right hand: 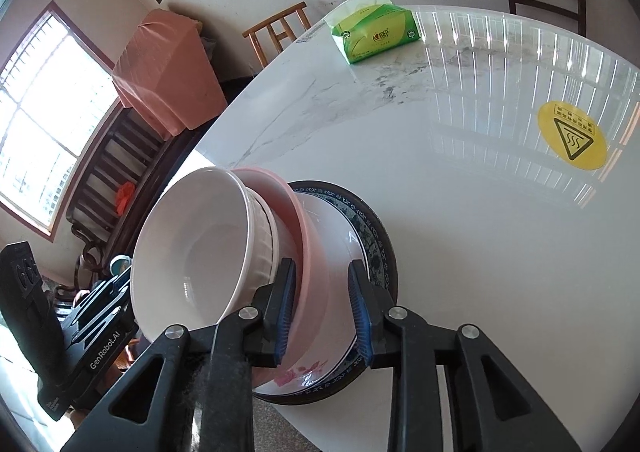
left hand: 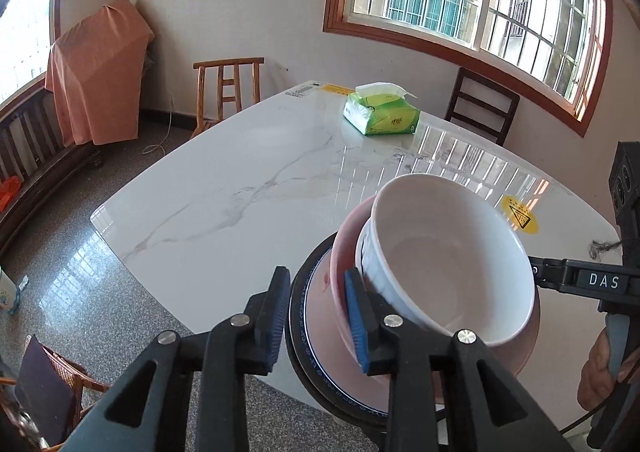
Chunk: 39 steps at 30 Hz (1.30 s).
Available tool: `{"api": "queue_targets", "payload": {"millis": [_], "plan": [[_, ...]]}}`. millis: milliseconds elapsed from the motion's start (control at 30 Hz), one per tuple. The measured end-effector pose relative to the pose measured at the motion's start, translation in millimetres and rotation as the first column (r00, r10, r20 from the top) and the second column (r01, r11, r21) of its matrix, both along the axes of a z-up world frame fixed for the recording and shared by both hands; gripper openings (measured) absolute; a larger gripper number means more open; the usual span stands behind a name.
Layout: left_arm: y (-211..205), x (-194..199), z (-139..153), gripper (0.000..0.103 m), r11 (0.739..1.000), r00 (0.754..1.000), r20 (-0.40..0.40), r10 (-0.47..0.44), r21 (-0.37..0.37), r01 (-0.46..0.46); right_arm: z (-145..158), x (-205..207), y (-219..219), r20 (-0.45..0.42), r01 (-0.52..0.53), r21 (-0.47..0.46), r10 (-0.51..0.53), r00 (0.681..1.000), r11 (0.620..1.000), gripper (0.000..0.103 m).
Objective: Organize plates and bowls
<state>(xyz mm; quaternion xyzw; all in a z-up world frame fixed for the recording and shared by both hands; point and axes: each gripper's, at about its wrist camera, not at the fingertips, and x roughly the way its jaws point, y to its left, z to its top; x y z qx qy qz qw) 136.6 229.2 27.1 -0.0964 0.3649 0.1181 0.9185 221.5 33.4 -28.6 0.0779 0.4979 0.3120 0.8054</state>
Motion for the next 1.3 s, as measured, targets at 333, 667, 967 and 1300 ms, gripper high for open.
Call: {"api": "queue_targets", "payload": {"millis": [333,667,967,1300], "plan": [[-10,-31,-3,0.046,0.992,0.995,0.095,0.043,0.112,-0.053,20,-42,4,0.316,0.064,-0.061,-0.041,0.948,0.996,0.050],[-33,-75,-3,0.055,0.983,0.978,0.205,0.033,0.169,-0.069,48,-107,-6,0.618,0.130,0.016,-0.112,0.778,0.991,0.083],[-58,-113,3,0.055,0.986,0.956,0.292,0.026,0.149,-0.072,36,-188,-21,0.816,0.255,0.071,-0.203,0.541,0.964,0.101],[-99,-146,13,0.077,0.977,0.940,0.336,-0.066,0.215,-0.008,26,-216,-49,0.810,0.268,0.092,-0.229,0.541,0.959,0.101]]}}
